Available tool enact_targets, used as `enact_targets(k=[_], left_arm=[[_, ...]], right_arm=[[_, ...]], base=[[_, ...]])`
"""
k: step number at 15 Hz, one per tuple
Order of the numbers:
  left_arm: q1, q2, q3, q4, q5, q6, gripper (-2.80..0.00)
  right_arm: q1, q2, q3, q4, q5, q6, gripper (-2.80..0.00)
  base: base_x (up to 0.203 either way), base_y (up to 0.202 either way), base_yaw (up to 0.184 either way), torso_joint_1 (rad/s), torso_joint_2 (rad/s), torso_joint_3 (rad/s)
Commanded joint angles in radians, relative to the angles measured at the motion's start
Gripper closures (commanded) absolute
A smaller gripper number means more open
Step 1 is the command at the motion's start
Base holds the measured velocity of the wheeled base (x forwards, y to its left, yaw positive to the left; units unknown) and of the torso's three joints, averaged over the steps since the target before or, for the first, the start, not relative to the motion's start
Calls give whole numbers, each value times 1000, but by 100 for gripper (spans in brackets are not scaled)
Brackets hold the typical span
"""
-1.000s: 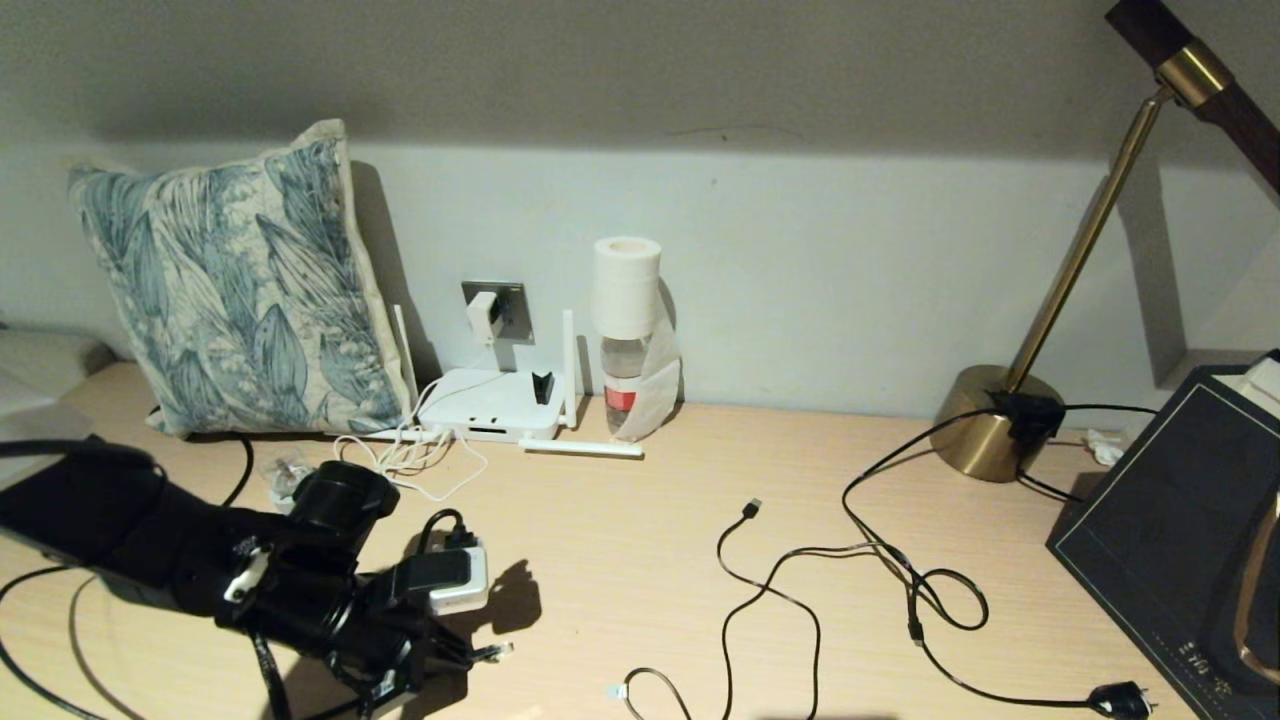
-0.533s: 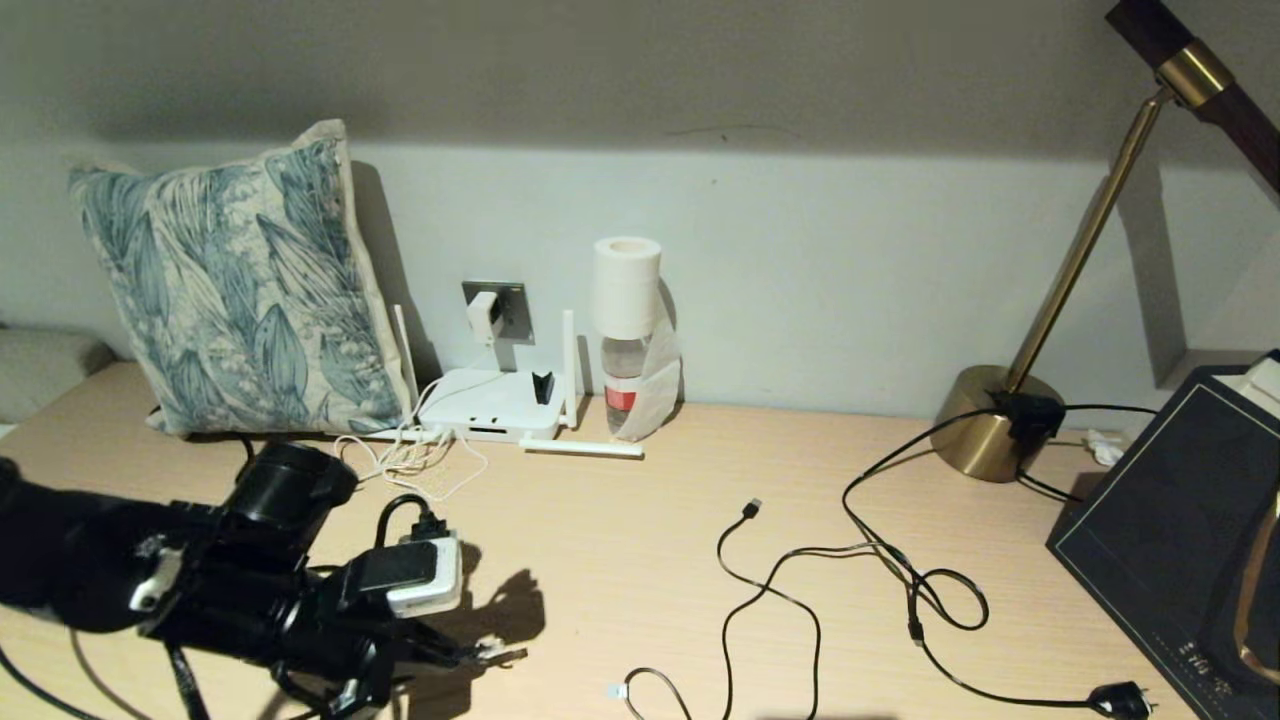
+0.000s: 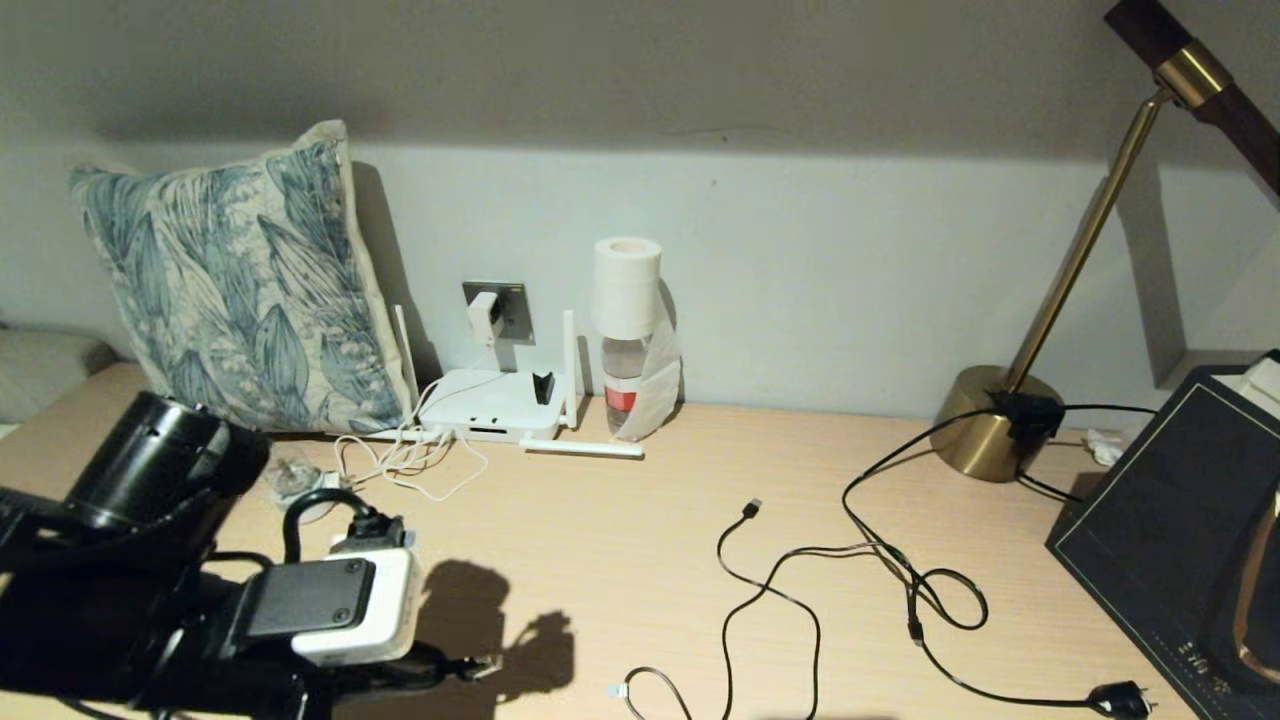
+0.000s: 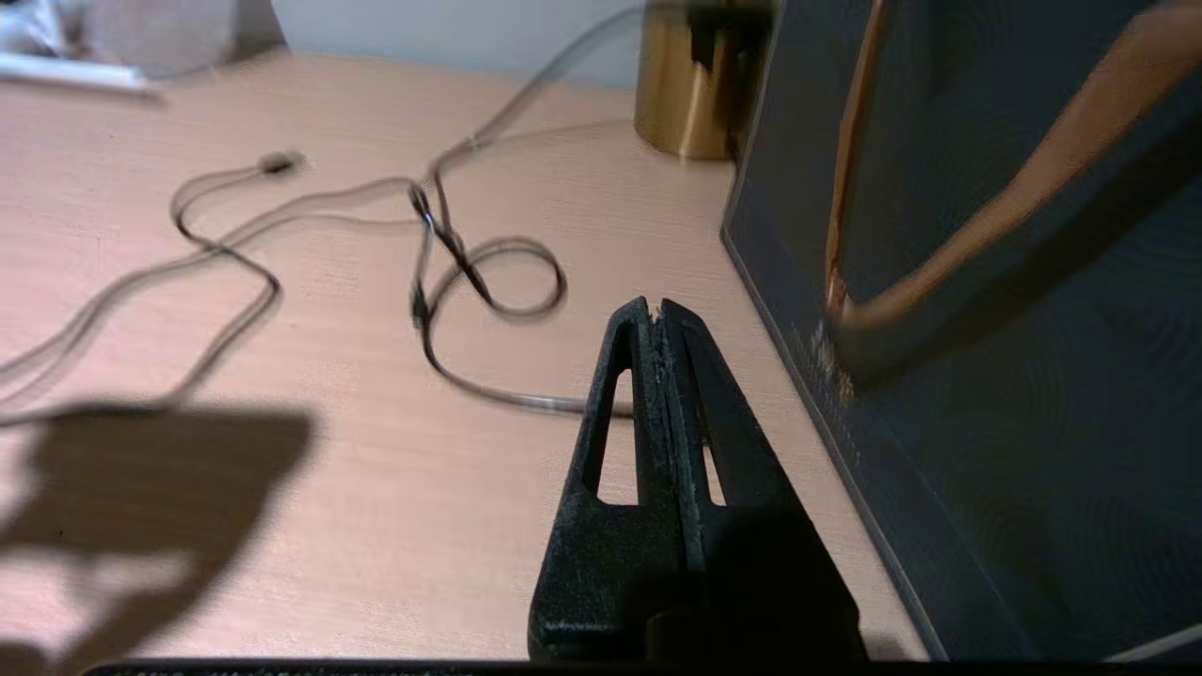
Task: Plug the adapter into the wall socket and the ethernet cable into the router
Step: Hand it to the other hand
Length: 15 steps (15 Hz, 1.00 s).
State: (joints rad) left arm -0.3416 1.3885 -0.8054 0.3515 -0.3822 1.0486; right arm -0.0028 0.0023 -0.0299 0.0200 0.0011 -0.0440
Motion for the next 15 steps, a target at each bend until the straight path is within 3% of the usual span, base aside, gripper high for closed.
enact_targets(k=[1, 3, 7, 10, 11, 15], left_arm=[[-5, -3, -60, -8, 33, 5, 0], [-9, 113, -180, -54, 53, 6, 0], [-72, 275, -416, -113, 90, 7, 0], [-153, 351, -542, -110, 119, 7, 0], [-178, 361, -578, -107, 122, 7, 0], [-260, 377, -686, -63, 133, 10, 0]], right_arm=[[1, 73, -92, -1, 37, 7, 0], [2, 277, -207, -1, 118, 55, 0], [7, 860, -508, -2, 356, 178, 0], [78, 1211, -780, -3, 488, 287, 0], [122, 1298, -864, -4, 519, 323, -280], [278, 1433, -1017, -14, 579, 434, -280]], base=[[0, 0, 0, 0, 0, 0], [0, 0, 0, 0, 0, 0], [0, 0, 0, 0, 0, 0], [0, 0, 0, 0, 0, 0], [0, 0, 0, 0, 0, 0], [0, 0, 0, 0, 0, 0]])
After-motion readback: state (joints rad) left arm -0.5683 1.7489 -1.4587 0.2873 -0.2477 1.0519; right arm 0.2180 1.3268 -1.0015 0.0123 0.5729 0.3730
